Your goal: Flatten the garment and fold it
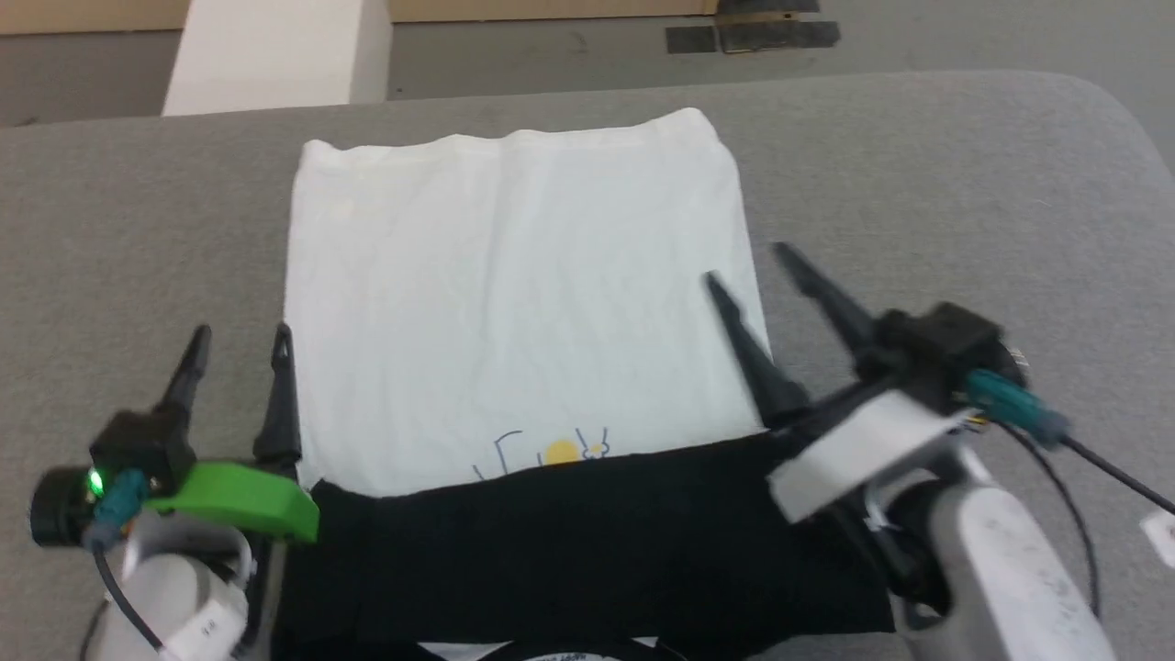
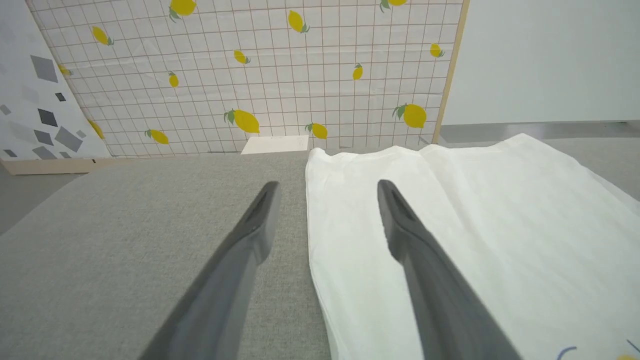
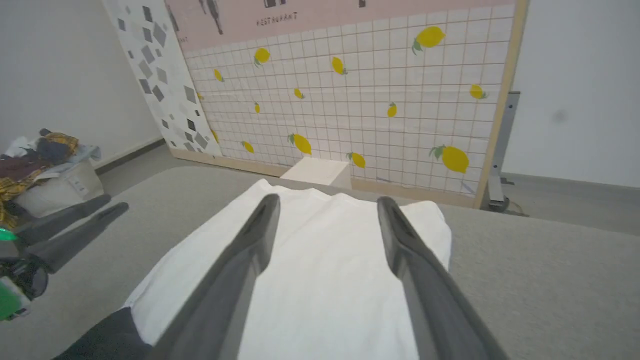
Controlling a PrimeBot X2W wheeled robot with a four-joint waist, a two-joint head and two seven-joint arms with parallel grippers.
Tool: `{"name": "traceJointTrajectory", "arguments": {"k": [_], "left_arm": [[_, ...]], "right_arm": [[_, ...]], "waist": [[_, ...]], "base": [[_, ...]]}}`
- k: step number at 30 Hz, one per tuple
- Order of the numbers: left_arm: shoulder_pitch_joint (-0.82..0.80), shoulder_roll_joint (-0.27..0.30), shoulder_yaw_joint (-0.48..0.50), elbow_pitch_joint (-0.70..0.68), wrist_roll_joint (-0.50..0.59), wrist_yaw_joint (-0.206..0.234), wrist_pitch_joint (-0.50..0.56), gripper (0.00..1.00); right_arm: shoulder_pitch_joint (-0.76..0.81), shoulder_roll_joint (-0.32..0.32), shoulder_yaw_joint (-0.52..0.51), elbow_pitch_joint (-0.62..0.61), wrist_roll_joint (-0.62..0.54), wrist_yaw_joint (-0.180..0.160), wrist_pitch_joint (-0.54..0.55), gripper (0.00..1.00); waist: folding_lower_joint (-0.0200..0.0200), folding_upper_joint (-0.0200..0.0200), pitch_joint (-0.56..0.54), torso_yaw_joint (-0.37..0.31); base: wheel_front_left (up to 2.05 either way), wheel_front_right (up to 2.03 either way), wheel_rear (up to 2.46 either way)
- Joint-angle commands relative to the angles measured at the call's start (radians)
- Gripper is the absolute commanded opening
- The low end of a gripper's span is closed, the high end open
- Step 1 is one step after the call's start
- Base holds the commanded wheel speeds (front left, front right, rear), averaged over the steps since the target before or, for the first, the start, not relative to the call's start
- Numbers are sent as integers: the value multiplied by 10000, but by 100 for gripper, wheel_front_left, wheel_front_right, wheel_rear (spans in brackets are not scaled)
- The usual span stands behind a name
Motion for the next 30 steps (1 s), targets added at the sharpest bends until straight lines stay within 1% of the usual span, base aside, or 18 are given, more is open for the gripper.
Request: {"name": "traceJointTrajectory", "arguments": {"k": [1, 4, 7, 9, 17, 20, 22, 24, 30], "left_arm": [[-433, 251, 4, -52, -14, -82, 217, 100], [-1259, 764, 3, -71, -274, -144, 1066, 100], [-2304, 1327, -5, 107, -702, -190, 2205, 100], [-3001, 1733, -9, 260, -970, -208, 3064, 100], [-5495, 3253, 142, 763, -2022, -233, 6361, 100], [-6064, 3645, 281, 819, -2253, -175, 7392, 100], [-6362, 3793, 362, 789, -2391, -45, 8036, 100], [-6621, 3969, 446, 738, -2421, 175, 8643, 100], [-6973, 4433, 536, 606, -2103, 1008, 10237, 100]], "right_arm": [[305, -3, -391, -242, -148, -13, -23, 100], [785, -3, -1289, -705, -414, -13, 42, 100], [1050, -3, -1794, -946, -430, -13, 66, 100], [1114, -3, -1919, -1042, -340, -13, 36, 100], [833, -3, -1583, -1129, 147, -13, -282, 100], [670, -3, -1464, -1091, 331, -13, -479, 100], [586, -3, -1398, -1060, 429, -13, -590, 100], [492, -3, -1342, -1021, 466, -13, -679, 100], [296, -3, -1222, -942, 483, -13, -828, 100]], "waist": [[0, 113, 172, -567], [0, 113, 668, -905], [0, 113, 1286, -1223], [0, 113, 1705, -1430], [0, 113, 3348, -2282], [0, 113, 3809, -2517], [0, 113, 4051, -2628], [0, 113, 4289, -2725], [0, 113, 4739, -2845]], "base": [[0, 0, 0], [0, 0, 0], [0, 0, 0], [0, 0, 0], [0, 0, 0], [0, 0, 0], [0, 0, 0], [0, 0, 0], [0, 0, 0]]}}
